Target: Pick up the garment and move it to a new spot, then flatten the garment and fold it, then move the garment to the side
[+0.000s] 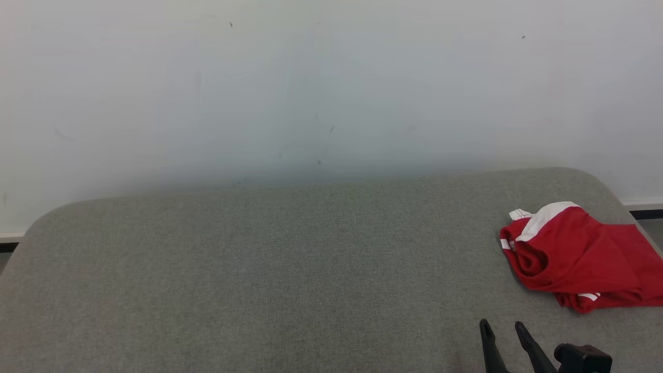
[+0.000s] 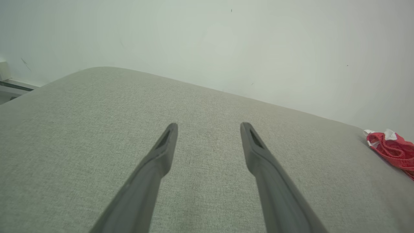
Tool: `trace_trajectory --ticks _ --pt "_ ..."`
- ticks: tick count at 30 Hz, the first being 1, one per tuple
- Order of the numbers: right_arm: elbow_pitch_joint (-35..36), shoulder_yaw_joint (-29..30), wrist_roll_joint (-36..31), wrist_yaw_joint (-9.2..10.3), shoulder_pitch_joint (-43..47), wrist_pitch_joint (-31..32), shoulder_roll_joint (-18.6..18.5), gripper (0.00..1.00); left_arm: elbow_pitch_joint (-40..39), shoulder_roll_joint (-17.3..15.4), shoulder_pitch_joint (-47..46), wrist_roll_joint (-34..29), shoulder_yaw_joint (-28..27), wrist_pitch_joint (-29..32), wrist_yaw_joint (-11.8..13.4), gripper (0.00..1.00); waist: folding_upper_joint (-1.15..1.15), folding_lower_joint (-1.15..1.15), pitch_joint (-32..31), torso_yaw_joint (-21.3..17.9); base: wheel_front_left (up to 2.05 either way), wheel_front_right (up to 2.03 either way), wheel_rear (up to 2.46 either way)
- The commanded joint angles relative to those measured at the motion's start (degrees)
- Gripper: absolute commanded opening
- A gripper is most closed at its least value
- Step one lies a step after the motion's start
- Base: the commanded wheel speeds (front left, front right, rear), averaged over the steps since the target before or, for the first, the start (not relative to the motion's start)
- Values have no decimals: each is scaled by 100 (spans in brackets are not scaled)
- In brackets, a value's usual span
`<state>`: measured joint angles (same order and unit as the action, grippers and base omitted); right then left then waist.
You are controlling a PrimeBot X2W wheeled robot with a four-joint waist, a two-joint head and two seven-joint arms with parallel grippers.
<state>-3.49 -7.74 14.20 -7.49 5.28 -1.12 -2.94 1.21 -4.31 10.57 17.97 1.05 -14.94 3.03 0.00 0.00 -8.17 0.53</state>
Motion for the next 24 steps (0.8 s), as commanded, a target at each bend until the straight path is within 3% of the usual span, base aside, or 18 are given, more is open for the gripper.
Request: trace_trajectory --ticks 1,6,24 --pt "-14 -11 54 0 -31 -41 8 0 9 7 88 -8 -15 -35 -23 0 0 0 0 3 0 0 0" --pt "-253 1 1 0 158 16 -2 0 248 63 6 20 9 29 7 0 0 0 3 0 0 0 0" --pt "-350 303 1933 0 -76 95 -93 0 558 80 -477 1762 -93 524 -244 0 0 0 122 -8 0 0 0"
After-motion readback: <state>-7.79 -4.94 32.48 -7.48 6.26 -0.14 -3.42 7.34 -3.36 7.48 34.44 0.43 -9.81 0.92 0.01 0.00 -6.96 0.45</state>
